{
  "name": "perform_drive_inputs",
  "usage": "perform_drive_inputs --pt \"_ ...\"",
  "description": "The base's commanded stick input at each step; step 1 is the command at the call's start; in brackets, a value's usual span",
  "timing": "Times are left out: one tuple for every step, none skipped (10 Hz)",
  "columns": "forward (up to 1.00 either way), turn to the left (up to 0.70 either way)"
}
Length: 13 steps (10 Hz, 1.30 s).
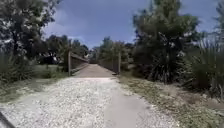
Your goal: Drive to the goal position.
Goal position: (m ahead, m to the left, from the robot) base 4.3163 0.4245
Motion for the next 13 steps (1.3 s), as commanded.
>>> perform_drive_inputs --pt "0.50 0.00" --pt "0.50 0.00" --pt "0.50 0.00" --pt "0.50 0.00" --pt "0.50 0.00" --pt "0.50 0.00" --pt "0.50 0.00" --pt "0.50 0.00" --pt "0.50 0.00" --pt "0.50 0.07" --pt "0.50 0.50" --pt "0.50 0.42" --pt "0.50 0.16"
